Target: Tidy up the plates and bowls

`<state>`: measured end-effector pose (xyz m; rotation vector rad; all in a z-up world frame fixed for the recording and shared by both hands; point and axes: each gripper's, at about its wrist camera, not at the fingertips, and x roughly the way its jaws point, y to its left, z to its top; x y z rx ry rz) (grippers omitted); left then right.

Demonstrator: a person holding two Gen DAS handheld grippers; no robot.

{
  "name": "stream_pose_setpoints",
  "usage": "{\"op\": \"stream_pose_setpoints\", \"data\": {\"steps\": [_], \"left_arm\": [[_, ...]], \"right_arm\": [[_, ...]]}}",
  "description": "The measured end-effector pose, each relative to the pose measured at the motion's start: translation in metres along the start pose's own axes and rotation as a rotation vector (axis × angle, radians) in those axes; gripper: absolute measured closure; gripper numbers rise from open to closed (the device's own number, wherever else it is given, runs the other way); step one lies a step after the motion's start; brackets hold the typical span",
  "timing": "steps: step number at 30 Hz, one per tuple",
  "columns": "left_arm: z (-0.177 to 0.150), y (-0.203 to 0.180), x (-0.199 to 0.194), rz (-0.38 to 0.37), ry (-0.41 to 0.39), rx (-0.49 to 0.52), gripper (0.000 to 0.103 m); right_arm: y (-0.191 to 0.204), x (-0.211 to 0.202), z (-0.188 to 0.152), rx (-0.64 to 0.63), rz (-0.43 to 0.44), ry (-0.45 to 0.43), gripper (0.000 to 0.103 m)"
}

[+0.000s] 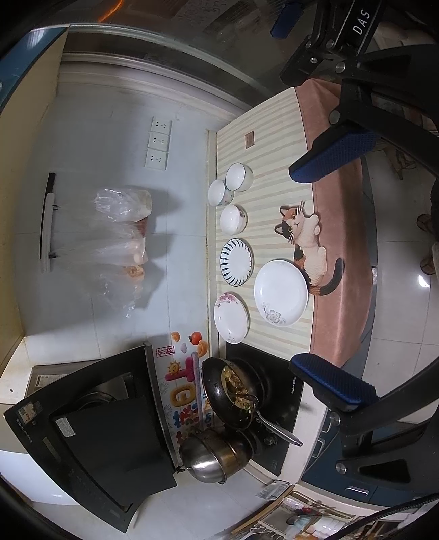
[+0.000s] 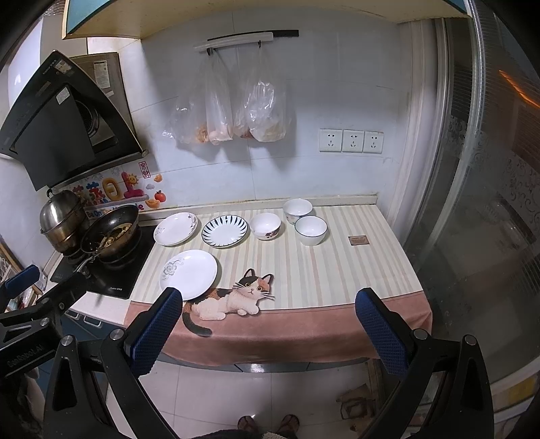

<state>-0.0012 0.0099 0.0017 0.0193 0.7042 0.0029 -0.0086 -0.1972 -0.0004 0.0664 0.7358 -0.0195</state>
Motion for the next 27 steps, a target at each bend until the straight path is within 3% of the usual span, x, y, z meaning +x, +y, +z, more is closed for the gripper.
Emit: {"op": "stream_pose_setpoints", "data": {"steps": [27], "left_arm": [[0.007, -0.0032, -0.0017, 0.003, -0.003, 0.0, 0.0]], "right_arm": [[0.0037, -0.0011, 0.0033, 0.0, 0.0, -0.014, 0.0]]}}
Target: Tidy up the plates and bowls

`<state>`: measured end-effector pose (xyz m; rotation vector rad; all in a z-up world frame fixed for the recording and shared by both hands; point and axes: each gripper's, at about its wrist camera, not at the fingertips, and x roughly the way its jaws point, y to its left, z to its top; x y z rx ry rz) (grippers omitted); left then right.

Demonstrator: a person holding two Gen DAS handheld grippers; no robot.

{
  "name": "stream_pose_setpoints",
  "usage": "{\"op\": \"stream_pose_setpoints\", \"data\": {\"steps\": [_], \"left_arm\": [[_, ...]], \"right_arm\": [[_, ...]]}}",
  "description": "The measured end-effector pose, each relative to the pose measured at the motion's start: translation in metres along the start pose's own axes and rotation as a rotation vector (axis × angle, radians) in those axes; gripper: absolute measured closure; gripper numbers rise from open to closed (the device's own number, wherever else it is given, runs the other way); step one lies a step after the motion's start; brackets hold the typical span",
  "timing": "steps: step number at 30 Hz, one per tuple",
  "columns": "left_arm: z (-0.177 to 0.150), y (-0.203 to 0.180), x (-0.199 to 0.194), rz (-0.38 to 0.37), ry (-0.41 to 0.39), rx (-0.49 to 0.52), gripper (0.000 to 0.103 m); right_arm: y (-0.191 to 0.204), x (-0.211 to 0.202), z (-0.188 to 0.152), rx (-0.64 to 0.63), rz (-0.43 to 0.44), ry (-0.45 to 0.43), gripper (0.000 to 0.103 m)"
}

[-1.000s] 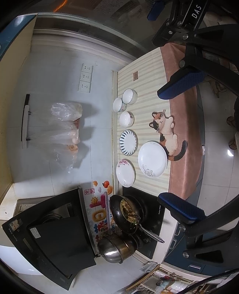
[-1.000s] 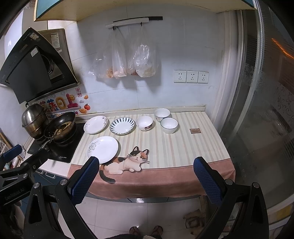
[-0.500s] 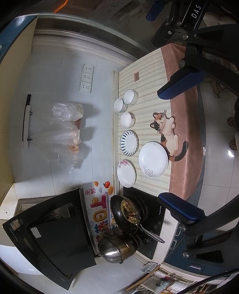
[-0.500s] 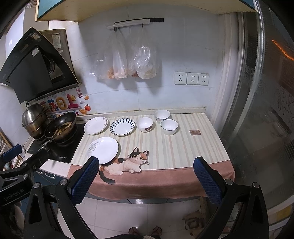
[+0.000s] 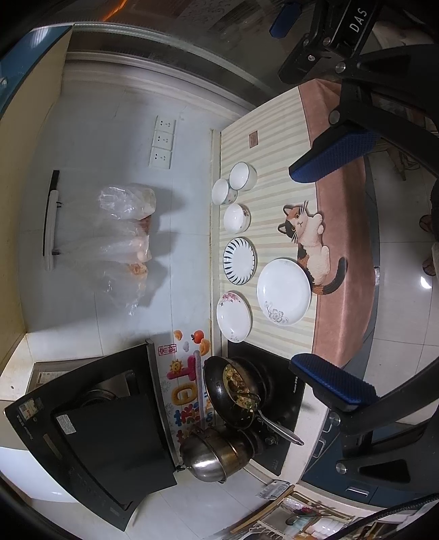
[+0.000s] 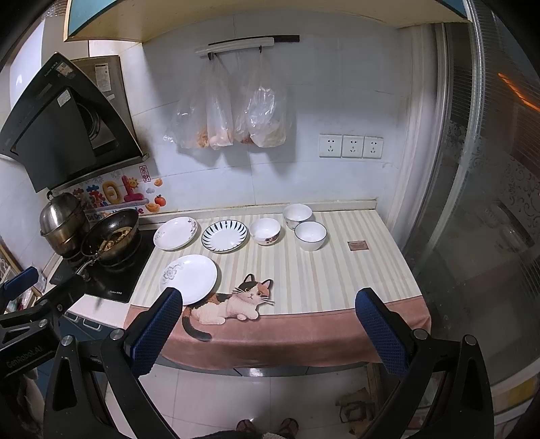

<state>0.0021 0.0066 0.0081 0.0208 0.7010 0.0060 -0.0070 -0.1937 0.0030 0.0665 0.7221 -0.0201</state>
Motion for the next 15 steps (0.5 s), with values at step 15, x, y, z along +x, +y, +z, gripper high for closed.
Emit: {"op": "stream_pose_setpoints", "data": {"steps": [15], "left_arm": [[-0.0015, 0.0008, 0.0003, -0.003, -0.003, -0.001, 0.0]], "right_arm": [[0.001, -0.0006, 0.0003, 0.0, -0.002, -0.003, 0.0]]}}
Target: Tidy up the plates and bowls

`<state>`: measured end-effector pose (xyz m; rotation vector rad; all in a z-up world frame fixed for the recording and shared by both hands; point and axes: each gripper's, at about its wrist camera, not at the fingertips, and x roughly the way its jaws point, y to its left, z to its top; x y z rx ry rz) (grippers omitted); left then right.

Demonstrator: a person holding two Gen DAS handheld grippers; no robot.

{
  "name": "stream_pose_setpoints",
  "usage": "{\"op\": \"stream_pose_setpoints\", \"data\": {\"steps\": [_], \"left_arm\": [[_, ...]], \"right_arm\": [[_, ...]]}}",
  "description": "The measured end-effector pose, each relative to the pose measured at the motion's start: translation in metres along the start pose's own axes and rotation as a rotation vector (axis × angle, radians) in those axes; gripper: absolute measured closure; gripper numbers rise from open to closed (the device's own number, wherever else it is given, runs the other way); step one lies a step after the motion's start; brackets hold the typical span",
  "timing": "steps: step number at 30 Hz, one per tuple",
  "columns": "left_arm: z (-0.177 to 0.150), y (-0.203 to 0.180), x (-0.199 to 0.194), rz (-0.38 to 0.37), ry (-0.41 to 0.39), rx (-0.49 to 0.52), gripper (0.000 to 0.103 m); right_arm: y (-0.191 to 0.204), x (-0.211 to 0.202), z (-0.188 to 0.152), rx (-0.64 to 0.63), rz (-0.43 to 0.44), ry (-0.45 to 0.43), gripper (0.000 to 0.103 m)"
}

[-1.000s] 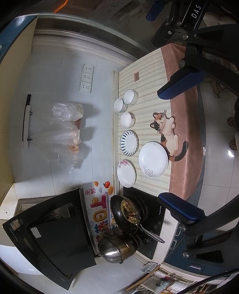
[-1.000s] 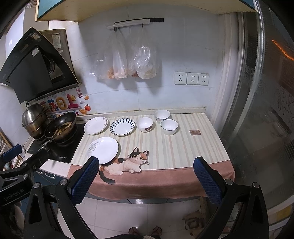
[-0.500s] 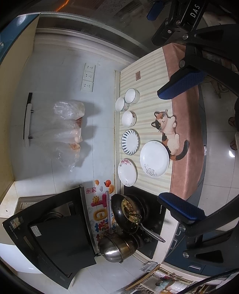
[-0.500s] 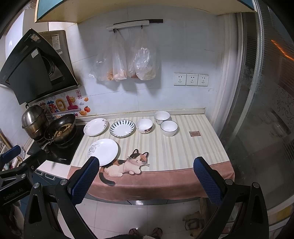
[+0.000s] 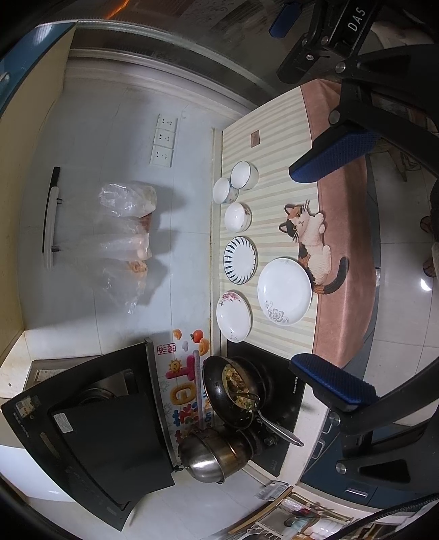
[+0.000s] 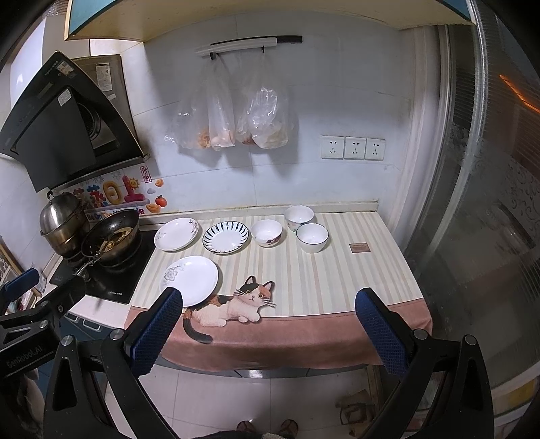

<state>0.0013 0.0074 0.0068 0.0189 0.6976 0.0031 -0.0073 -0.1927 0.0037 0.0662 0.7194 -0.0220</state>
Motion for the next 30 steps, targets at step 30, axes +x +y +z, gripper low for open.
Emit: {"op": "stream_pose_setpoints", "data": {"steps": [30], "left_arm": [[-0.006, 0.095, 0.202, 0.111, 0.163, -0.113, 0.0]], "right_arm": [[0.023, 0.233, -0.007, 0.079, 0.157, 0.275, 0.0]]}}
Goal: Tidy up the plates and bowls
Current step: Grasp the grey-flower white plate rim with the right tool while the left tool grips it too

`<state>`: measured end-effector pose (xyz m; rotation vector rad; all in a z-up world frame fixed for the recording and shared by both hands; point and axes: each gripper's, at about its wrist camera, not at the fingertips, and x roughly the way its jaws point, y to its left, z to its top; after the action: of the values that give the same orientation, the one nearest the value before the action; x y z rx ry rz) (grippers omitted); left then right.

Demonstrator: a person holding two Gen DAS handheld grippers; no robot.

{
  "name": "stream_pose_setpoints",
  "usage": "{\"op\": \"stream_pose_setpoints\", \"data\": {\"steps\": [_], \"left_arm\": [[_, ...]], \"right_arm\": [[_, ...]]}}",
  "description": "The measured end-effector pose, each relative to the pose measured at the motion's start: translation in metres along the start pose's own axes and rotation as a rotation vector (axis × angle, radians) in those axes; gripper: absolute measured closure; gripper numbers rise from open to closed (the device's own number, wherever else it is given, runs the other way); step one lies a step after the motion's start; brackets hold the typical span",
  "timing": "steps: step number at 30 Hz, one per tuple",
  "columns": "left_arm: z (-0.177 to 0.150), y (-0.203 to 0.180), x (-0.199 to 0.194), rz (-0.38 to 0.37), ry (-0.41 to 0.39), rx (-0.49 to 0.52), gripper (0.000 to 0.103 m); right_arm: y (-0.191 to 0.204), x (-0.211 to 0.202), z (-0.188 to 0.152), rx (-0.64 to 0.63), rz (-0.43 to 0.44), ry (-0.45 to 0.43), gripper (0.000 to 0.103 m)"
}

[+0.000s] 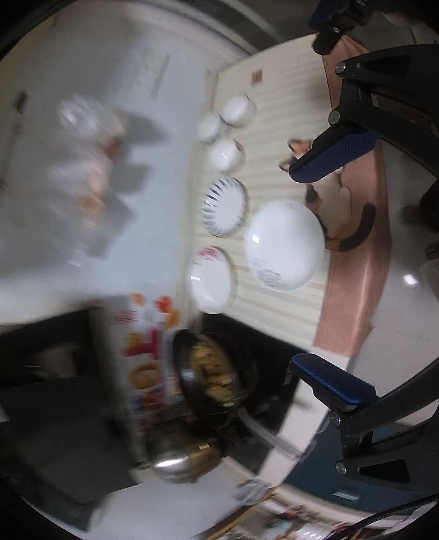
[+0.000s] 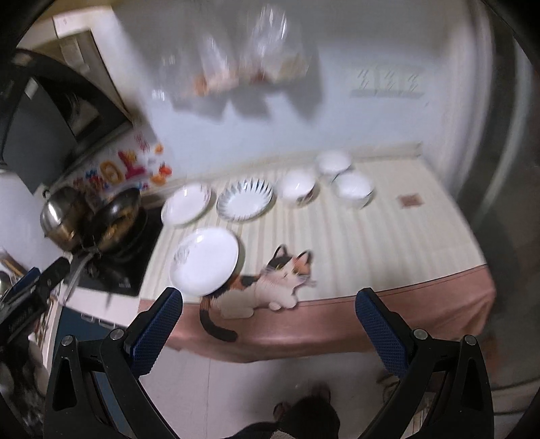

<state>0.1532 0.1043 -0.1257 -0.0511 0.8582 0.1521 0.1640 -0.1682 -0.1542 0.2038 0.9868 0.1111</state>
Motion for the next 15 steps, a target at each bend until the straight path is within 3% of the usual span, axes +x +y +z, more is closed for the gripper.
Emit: {"op": "stream_pose_setpoints", "data": {"steps": [6, 9, 12, 15], "left_arm": [[0.004, 0.023, 0.134, 0.048, 0.213, -0.074, 0.0], [0.0, 0.037, 0.192, 0.022, 0.315, -0.142, 0.001], [-0.004, 0.05, 0.254, -0.023, 0.408, -0.223, 0.01], [-0.005, 0.053, 0.293, -0.027, 0.463, -0.222, 0.021]], "right_arm": [[0.006, 0.167, 0.02, -0.028, 0.129, 0.201, 0.0], [0.019, 0.24, 0.033, -0.059, 0.172, 0.277, 0.001], [0.03, 0.299, 0.046, -0.08, 0.196, 0.326, 0.005], [0.042, 0.351, 0.059, -0.107, 0.227, 0.371, 0.016]]}}
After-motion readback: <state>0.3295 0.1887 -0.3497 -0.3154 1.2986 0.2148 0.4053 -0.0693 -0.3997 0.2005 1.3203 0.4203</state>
